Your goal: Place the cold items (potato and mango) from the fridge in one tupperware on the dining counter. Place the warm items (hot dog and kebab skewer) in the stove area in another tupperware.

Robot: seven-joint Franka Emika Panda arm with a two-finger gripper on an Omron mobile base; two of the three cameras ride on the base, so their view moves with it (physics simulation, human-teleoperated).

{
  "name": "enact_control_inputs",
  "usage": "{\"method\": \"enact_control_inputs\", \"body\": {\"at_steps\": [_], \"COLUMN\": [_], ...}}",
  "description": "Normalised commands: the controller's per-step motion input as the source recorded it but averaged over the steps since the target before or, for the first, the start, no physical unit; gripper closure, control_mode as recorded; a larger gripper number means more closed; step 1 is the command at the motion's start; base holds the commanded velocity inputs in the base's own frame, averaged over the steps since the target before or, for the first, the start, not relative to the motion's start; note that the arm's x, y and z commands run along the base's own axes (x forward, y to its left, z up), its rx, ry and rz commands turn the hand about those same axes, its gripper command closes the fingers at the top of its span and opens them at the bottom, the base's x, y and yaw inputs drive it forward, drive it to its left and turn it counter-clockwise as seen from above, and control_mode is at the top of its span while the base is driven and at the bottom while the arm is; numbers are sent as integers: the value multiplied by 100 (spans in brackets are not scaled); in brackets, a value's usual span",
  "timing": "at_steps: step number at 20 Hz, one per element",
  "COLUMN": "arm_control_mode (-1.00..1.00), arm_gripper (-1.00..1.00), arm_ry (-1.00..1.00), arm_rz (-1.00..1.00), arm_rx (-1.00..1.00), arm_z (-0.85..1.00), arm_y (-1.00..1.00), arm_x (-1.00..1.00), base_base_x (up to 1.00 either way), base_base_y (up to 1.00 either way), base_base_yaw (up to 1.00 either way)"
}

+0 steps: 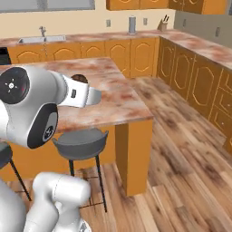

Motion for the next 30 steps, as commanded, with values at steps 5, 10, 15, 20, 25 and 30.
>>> {"method": "enact_control_inputs", "body": {"at_steps": [5, 10, 15, 20, 25, 30], "arm_control_mode": [100, 100, 100, 100, 100, -100], "arm_gripper": [100, 100, 100, 100, 100, 100], "arm_ry": [0, 0, 0, 0, 0, 28], "arm_rz": [0, 0, 0, 0, 0, 22], "arm_rx": [0, 0, 0, 0, 0, -4], "arm_z": [0, 0, 0, 0, 0, -34], "arm_y": [0, 0, 0, 0, 0, 37], "arm_x": [0, 0, 0, 0, 0, 100], "base_base_x": [-16, 16, 83, 100, 100, 0], "base_base_y": [100, 100, 63, 4, 0, 0], "base_base_yaw": [35, 22, 26, 44, 47, 0]}}
